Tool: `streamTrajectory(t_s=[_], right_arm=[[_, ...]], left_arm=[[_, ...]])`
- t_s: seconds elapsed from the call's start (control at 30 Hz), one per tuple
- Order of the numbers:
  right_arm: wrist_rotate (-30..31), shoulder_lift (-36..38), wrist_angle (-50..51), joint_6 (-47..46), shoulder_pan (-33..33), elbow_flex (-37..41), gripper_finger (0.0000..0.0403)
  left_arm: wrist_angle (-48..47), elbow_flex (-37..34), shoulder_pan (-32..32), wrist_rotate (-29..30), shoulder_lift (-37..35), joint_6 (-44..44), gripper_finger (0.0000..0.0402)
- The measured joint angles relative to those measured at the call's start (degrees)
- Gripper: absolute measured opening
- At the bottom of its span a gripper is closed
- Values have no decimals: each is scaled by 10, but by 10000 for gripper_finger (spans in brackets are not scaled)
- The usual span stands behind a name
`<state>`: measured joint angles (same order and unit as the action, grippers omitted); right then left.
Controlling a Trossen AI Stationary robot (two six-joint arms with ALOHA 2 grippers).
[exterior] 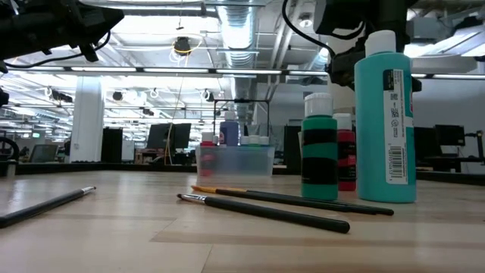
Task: Pick & Place Paint Supplies
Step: Put the top light blue paint bottle into the transparent bin
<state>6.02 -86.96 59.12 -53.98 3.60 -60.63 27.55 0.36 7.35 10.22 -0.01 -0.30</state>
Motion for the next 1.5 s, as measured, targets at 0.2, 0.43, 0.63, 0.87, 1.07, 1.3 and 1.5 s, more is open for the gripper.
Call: streamTrajectory(t_s=[0.2,0.43,0.63,0.87,1.07,1.3,1.5], right_arm=[[-3,0,11,12,-8,-9,90],[-1,-1,37,93,-59,-100,22],[3,0,78,136,-112,-186,12],[5,-21,54,222,-124,-191,26],[6,-110,5,333,-140,-230,58],[30,-245,7,448,-140,-315,103],[34,-300,15,495,-138,-356,164]], left_arm=[[0,0,0,0,0,0,2],[0,0,0,0,0,0,2],[0,0,0,0,0,0,2],[0,0,0,0,0,0,2],[0,0,0,0,0,0,2],[1,0,0,1,0,0,2],[1,0,0,0,0,0,2]])
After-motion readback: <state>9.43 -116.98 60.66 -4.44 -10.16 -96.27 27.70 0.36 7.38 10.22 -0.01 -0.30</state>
